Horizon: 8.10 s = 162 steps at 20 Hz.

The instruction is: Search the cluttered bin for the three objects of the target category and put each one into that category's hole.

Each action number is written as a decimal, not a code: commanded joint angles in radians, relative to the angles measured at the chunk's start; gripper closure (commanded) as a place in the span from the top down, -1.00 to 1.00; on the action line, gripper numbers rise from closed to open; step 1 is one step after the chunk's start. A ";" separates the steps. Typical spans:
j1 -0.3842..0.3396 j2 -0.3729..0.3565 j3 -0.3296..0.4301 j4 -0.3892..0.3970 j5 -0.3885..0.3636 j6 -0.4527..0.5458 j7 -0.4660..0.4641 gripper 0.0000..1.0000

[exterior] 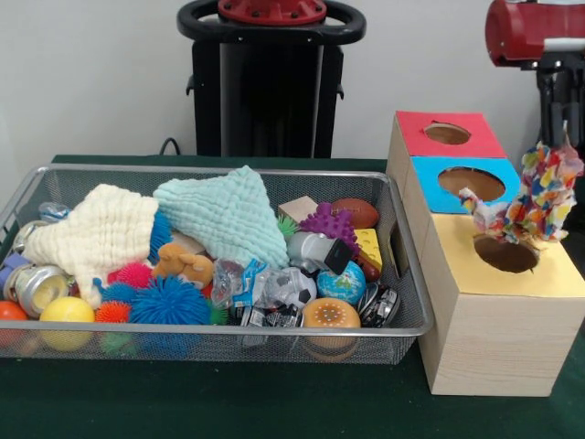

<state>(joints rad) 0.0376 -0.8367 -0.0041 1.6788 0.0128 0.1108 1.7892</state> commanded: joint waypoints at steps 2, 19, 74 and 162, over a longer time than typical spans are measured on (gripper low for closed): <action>-0.082 0.086 0.114 0.098 -0.114 -0.173 0.123 -1.00; 0.034 0.198 -0.015 0.085 -0.070 -0.041 0.137 -1.00; 0.042 0.399 -0.042 -0.012 0.060 -0.301 0.137 -1.00; -0.025 0.312 0.010 0.076 0.082 -0.103 0.158 -1.00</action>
<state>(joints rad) 0.0583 -0.5471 -0.0254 1.7038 0.0754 -0.1115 1.7892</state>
